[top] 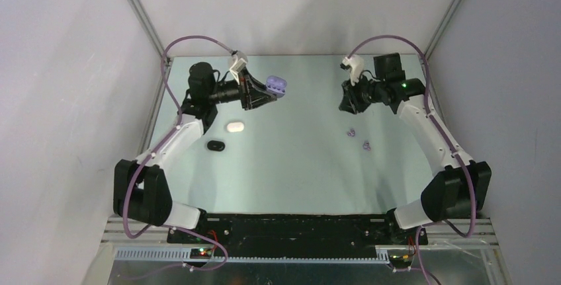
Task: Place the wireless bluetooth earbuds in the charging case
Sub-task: Pick up the earbud from the center of the board.
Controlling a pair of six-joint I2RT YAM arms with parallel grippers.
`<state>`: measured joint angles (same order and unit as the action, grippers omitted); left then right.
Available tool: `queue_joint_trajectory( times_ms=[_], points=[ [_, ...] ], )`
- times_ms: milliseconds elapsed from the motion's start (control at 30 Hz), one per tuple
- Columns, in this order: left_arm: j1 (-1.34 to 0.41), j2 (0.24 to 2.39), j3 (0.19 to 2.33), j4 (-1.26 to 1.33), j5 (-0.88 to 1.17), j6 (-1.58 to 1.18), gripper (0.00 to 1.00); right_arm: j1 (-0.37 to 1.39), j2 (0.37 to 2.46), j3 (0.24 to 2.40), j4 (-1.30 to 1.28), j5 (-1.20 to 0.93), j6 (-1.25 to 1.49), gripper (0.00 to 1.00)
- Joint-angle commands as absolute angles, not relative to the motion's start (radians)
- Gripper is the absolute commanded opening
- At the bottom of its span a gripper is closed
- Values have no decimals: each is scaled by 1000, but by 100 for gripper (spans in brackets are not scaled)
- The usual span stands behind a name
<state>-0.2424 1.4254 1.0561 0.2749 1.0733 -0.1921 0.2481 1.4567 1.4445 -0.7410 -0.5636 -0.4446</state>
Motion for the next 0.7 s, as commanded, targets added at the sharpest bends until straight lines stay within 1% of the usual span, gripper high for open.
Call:
queue_joint_trajectory(
  times_ms=[0, 100, 233, 467, 567, 633, 667],
  points=[
    [-236, 1354, 1038, 389, 1032, -304, 0, 171, 1438, 1324, -798, -407, -222, 25],
    [-236, 1340, 1030, 379, 1021, -294, 0, 120, 1444, 1226, -795, -386, -134, 23],
    [-236, 1322, 1023, 347, 1007, -273, 0, 92, 1471, 1159, -755, -362, -129, 22],
    [-235, 1314, 1015, 338, 992, -260, 0, 112, 1548, 1152, -668, -375, -116, 22],
    [-233, 1313, 1017, 338, 995, -258, 0, 154, 1581, 1163, -668, -420, -231, 22],
    [-229, 1312, 1022, 330, 998, -247, 0, 202, 1591, 1188, -714, -473, -415, 24],
    [-227, 1310, 1024, 316, 998, -241, 0, 243, 1589, 1199, -732, -484, -572, 24]
  ],
)
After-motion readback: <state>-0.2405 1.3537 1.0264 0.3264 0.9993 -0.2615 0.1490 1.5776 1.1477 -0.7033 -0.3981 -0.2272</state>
